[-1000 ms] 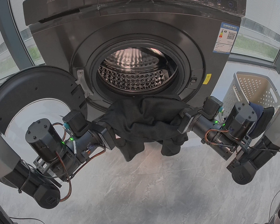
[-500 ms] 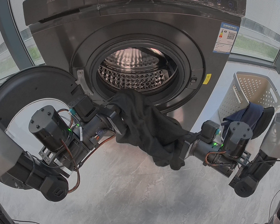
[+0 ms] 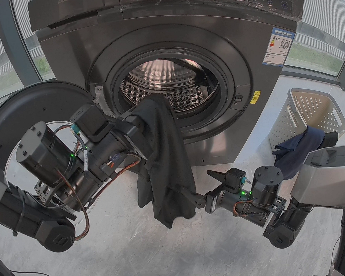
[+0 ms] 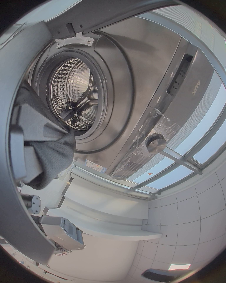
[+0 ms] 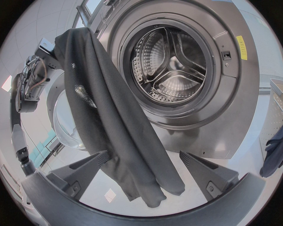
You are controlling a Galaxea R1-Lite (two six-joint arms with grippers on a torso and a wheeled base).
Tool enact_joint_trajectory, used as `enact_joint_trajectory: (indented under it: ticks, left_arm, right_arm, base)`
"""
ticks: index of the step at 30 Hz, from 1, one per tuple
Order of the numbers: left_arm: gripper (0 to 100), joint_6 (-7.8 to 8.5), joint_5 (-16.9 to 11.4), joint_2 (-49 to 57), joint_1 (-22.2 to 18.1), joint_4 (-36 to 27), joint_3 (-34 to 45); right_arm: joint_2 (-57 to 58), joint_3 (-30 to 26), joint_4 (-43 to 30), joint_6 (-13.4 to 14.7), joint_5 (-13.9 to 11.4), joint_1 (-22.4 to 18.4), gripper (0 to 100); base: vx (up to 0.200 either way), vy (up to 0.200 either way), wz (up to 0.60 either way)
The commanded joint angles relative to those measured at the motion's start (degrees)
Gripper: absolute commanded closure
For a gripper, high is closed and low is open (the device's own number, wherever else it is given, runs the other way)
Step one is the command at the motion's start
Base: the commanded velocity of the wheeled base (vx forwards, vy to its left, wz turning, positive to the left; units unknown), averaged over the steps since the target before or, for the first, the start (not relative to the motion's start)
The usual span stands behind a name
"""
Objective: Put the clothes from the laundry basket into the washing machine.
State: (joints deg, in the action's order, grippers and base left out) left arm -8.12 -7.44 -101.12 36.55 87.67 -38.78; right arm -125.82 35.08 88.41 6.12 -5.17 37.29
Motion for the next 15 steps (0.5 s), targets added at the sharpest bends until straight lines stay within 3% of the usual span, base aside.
enact_joint_trajectory:
  ticks: [1,7,15]
  left_arm:
    - [100,-0.23,-0.03,2.42,1.16,0.04,1.25]
    - [100,-0.23,-0.03,3.30,3.62,0.04,3.62]
    - [100,-0.14,-0.12,3.21,4.23,0.04,4.06]
  right_arm:
    - [-1.45,4.47,-0.08,-0.32,-0.63,-0.82,0]
    - [-4.43,11.94,-0.16,-0.41,-3.27,-0.03,0]
    - [-10.24,19.76,-0.52,-0.41,-4.50,0.94,0]
  base:
    - [0.000,0.000,0.00]
    - [0.000,0.000,0.00]
    - [0.000,0.000,0.00]
